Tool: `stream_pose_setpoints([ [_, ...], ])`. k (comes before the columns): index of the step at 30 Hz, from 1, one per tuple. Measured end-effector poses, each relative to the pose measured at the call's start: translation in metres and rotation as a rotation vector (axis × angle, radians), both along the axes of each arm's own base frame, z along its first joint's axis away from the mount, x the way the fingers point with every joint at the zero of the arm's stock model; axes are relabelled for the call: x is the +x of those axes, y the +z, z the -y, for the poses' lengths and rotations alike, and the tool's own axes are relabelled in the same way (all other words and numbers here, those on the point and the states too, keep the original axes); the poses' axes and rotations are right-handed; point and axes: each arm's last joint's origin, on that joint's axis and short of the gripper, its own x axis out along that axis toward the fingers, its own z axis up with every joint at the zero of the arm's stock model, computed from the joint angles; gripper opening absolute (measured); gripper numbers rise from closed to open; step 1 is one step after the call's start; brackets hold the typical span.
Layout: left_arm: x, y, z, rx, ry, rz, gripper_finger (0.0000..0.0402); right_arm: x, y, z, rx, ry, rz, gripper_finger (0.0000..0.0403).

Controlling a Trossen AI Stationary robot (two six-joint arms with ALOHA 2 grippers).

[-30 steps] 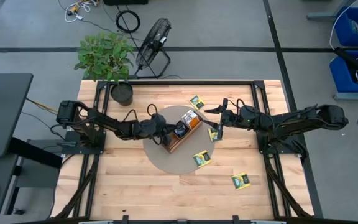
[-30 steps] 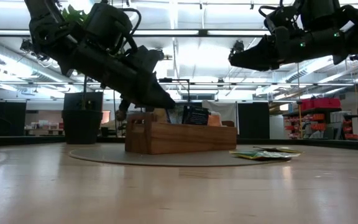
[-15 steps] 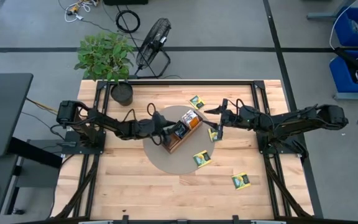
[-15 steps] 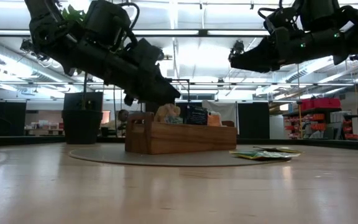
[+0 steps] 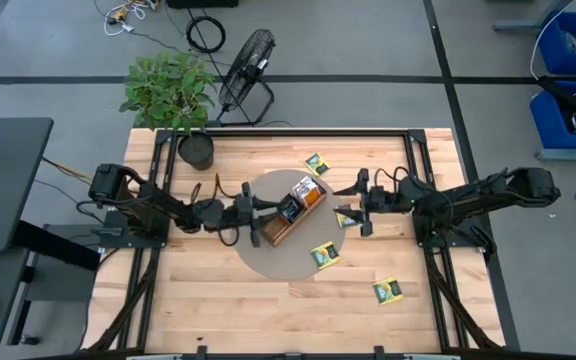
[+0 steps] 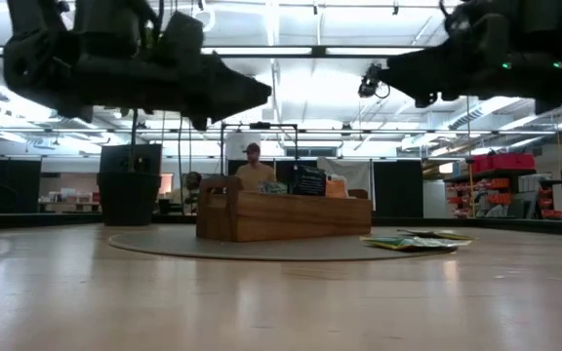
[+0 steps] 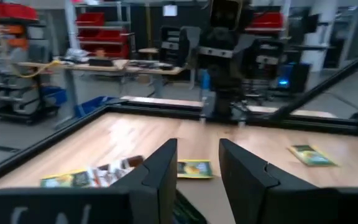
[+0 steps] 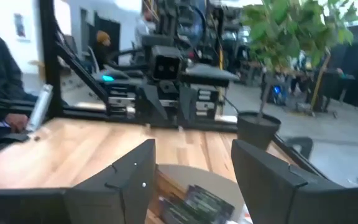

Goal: Pick & Place Tea
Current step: Put the yellow tea bag into the left section of the wooden organizer

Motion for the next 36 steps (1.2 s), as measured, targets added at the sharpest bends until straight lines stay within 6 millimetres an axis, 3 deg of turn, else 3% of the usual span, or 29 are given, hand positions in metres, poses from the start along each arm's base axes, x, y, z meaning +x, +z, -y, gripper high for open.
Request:
stream_pose_setpoints([
  [5,-0.013,-0.01,0.004,0.011,-0.061,-0.043,0.0122,-0.009,-0.013,-0.004,0.02,-0.023,-0.022,0.0219],
  [14,-0.028,-0.021,0.003,-0.065,-0.085,-0.068,0.0122,-0.014,-0.039,0.004,0.18,-0.218,-0.256,0.0219],
  [29,-0.029,-0.021,0.006,-0.054,-0.099,-0.068,0.0122,-0.032,-0.07,0.023,0.373,-0.528,-0.607,0.0219],
  [36,-0.029,-0.022,0.006,-0.053,-0.099,-0.075,0.0122,-0.032,-0.07,0.025,0.337,-0.486,-0.73,0.0219],
])
